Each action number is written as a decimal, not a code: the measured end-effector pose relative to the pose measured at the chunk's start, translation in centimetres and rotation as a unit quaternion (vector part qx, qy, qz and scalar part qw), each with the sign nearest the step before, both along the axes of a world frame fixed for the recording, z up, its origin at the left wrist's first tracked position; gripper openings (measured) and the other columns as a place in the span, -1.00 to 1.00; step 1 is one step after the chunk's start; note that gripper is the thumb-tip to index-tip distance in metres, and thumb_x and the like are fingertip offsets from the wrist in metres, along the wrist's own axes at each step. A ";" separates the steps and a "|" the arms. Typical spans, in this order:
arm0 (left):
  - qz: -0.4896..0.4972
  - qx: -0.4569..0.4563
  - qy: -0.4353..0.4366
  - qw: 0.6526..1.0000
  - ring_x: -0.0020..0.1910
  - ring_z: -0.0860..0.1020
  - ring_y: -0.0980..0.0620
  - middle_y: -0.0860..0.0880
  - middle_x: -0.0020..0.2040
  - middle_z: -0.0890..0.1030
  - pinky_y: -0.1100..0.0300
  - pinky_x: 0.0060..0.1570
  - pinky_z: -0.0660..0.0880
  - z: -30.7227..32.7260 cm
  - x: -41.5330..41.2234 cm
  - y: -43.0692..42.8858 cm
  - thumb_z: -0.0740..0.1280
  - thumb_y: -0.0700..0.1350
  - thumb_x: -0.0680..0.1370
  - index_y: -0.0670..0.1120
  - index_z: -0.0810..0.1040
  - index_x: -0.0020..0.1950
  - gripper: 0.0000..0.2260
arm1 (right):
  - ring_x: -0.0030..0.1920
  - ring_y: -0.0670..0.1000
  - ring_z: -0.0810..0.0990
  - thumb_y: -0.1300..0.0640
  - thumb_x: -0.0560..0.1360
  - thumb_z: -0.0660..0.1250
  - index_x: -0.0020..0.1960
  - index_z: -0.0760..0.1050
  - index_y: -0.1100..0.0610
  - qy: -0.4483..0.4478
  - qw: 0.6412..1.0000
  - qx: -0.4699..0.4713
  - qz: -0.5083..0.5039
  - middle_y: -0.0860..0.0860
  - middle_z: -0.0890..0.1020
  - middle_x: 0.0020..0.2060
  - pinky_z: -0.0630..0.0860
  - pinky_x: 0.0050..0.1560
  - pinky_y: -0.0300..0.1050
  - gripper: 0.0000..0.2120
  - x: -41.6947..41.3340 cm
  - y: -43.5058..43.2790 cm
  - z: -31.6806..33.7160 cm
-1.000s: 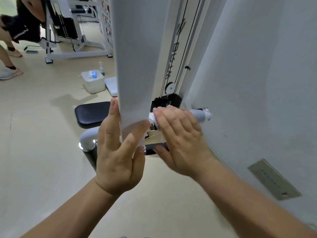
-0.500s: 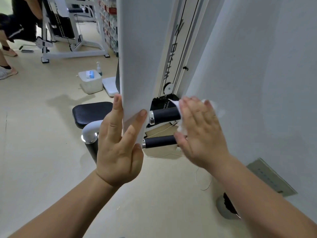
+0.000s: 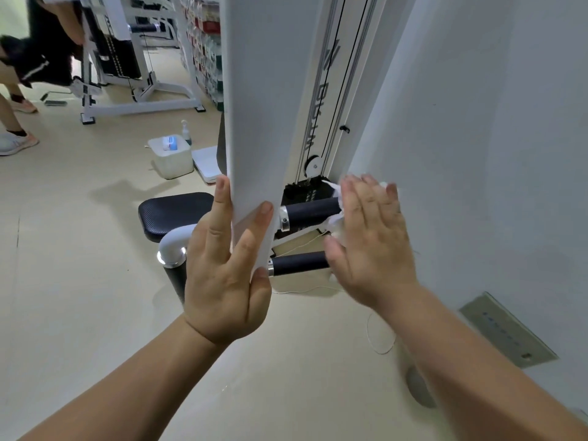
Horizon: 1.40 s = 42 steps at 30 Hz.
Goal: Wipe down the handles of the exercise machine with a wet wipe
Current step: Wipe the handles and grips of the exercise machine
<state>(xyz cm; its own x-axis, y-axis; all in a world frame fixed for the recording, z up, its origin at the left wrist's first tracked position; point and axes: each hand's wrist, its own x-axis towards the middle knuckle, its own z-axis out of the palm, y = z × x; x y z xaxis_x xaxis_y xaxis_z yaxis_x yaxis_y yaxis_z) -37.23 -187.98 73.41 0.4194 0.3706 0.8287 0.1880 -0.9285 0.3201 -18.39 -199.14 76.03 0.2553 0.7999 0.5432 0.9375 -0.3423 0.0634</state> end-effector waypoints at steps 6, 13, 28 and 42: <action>0.020 -0.012 -0.012 1.000 0.60 0.03 0.09 -0.42 0.52 0.12 0.09 0.47 0.15 0.1 0.1 -0.8 0.18 -0.17 0.45 -0.20 0.28 0.49 -0.43 | 0.64 0.18 0.03 -0.10 0.59 0.06 0.62 0.10 0.25 0.060 0.993 -0.026 0.101 0.18 0.18 0.61 -0.09 0.63 0.17 -0.29 -6.9 2.3 -1.1; 0.021 -0.011 0.021 0.999 0.59 0.06 0.07 -0.40 0.54 0.08 0.12 0.48 0.11 0.1 -0.3 -0.7 0.18 -0.18 0.39 -0.22 0.24 0.52 -0.34 | 0.60 0.21 0.15 -0.03 0.53 0.12 0.59 0.14 0.31 0.003 1.000 0.010 -0.015 0.22 0.27 0.57 -0.19 0.63 0.12 -0.29 0.0 -0.3 0.1; 0.018 -0.021 0.039 0.999 0.60 0.10 -0.04 -0.34 0.57 0.05 0.11 0.49 0.13 -0.1 -1.0 -0.9 0.20 -0.13 0.37 -0.21 0.21 0.55 -0.28 | 0.60 0.20 0.15 0.12 0.40 0.18 0.56 0.20 0.30 0.047 0.994 0.063 -0.070 0.20 0.30 0.55 -0.10 0.63 0.17 -0.26 -1.5 0.3 -0.5; 0.068 -0.065 0.070 0.993 0.62 0.05 -0.26 -0.25 0.64 -0.03 -0.33 0.44 0.25 0.6 -1.2 -3.1 0.20 -0.04 0.48 -0.11 0.14 0.60 -0.31 | 0.60 0.17 0.18 0.05 0.49 0.20 0.60 0.16 0.27 -0.016 0.994 0.077 0.080 0.19 0.27 0.58 -0.09 0.63 0.12 -0.28 -1.2 0.7 -1.6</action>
<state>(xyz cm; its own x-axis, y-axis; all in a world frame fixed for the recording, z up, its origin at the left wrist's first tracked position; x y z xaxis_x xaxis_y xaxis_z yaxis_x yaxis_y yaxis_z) -38.41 -191.12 74.02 0.4662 0.5321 0.7068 0.3604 -0.8439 0.3975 -19.56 -198.46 74.38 0.1117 0.7353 0.6685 0.9791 -0.1965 0.0526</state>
